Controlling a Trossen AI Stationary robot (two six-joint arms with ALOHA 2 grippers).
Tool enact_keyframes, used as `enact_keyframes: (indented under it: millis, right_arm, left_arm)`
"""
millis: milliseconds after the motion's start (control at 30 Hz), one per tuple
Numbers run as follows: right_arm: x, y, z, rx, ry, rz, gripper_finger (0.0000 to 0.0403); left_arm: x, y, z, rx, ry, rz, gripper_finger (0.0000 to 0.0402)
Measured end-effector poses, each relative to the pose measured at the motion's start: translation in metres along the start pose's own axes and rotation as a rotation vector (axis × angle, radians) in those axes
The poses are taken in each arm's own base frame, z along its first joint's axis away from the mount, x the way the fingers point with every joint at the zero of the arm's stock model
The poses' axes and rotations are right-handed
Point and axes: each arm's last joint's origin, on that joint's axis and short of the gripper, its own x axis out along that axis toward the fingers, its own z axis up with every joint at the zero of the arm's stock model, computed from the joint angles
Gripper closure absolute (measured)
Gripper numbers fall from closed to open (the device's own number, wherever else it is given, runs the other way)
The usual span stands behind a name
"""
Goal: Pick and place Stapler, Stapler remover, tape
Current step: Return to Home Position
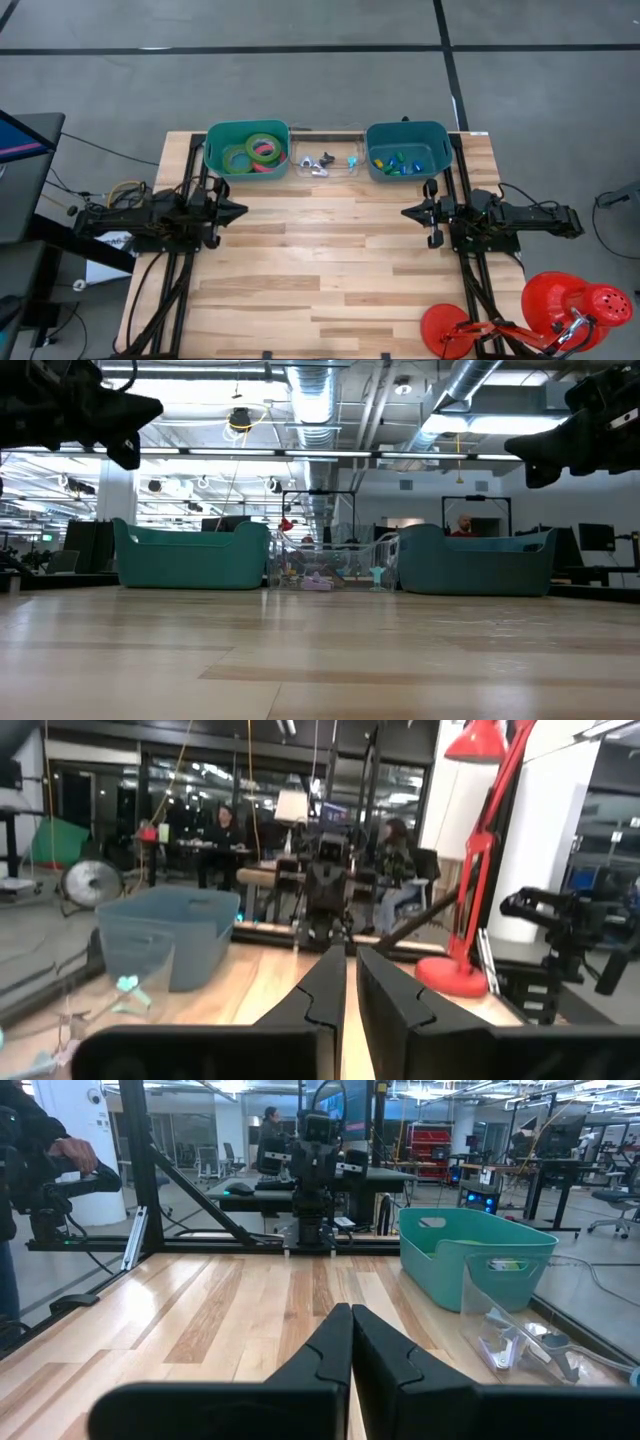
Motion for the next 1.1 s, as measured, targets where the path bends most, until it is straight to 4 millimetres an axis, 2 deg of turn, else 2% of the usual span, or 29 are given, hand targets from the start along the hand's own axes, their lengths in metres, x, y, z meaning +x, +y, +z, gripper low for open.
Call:
enact_keyframes:
  millis: [567,1100]
  right_arm:
    - [0.000,0.000,0.000,0.000,0.000,0.000,0.0402]
    - [0.000,0.000,0.000,0.000,0.000,0.000,0.0402]
  left_arm:
    - [-0.001,0.002,-0.015,0.006,0.158,0.019,0.0380]
    - [-0.001,0.002,-0.015,0.017,0.154,0.014,0.0380]
